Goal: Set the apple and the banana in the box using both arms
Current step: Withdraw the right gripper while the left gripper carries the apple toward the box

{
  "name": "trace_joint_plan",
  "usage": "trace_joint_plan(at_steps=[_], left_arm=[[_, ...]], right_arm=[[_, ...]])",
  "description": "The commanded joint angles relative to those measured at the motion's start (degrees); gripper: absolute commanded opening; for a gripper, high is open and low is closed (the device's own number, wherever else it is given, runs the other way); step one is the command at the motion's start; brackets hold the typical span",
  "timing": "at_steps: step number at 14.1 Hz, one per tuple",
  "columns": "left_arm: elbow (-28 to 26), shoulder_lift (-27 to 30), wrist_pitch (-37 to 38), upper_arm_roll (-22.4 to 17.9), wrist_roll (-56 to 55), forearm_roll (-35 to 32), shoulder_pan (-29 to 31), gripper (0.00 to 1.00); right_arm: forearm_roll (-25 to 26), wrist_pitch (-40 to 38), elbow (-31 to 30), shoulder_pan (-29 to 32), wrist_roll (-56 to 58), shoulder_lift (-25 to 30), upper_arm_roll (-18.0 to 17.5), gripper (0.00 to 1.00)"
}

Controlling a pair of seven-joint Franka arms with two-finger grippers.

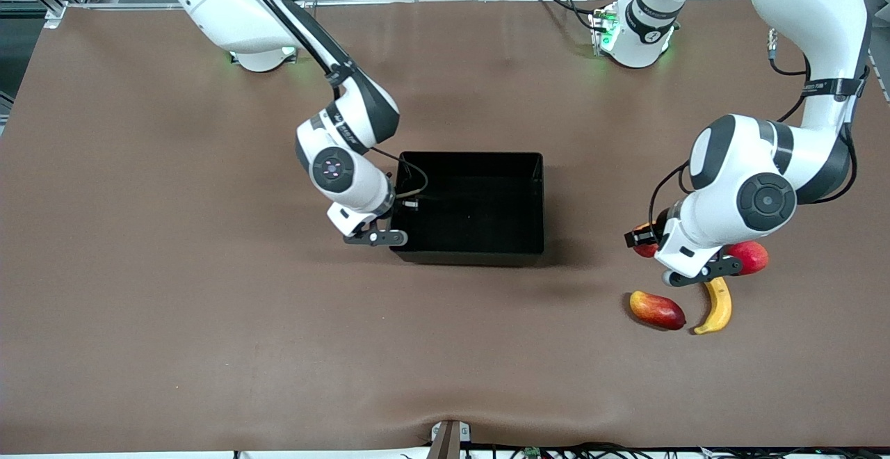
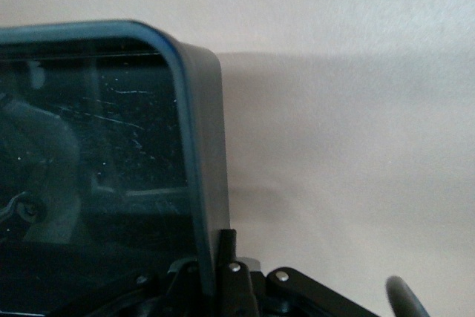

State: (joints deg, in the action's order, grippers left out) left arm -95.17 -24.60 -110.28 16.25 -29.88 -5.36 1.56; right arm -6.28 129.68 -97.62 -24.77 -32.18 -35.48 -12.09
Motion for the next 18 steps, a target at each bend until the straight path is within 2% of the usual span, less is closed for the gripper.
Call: trace_joint_plan(at_steps=[1, 2, 4, 6, 9, 12, 18], left_arm=[[0.4, 0.9, 1.3, 1.6, -2.6, -0.3, 0.3, 0.00], [0.4, 0.9, 1.4, 1.7, -3.3, -0.3, 0.2, 0.00], [0.8, 0.9, 1.5, 3.0, -5.4, -0.3, 0.3, 0.00], [1.6, 0.7, 1.5, 3.6, -7.6, -0.3, -0.1, 0.00], [3.0, 0.2, 1.4, 6.0, -12.3, -0.3, -0.2, 0.00], [4.0, -0.9, 1.4, 7.6, -16.0, -0.4, -1.1, 0.00], [9.1, -6.7, 0.6, 7.5, -24.1, -0.7, -7.7, 0.00]], right_arm=[[0.8, -0.1, 0.0, 0.2, -3.0, 0.2, 0.3, 0.77], [0.8, -0.1, 0.0, 0.7, -4.1, 0.1, 0.3, 1.00], [0.7, -0.1, 0.1, 1.5, -5.5, -0.2, 0.4, 1.00], [0.6, -1.4, 0.5, 4.8, -8.6, 0.9, 0.3, 1.00], [0.4, -15.4, 6.5, 10.3, -8.6, 3.1, 0.2, 1.00], [0.4, -19.5, 10.9, 17.9, -7.8, 3.8, 0.1, 1.00], [0.2, -30.3, 12.8, 31.1, 1.1, 10.4, -0.1, 1.00]])
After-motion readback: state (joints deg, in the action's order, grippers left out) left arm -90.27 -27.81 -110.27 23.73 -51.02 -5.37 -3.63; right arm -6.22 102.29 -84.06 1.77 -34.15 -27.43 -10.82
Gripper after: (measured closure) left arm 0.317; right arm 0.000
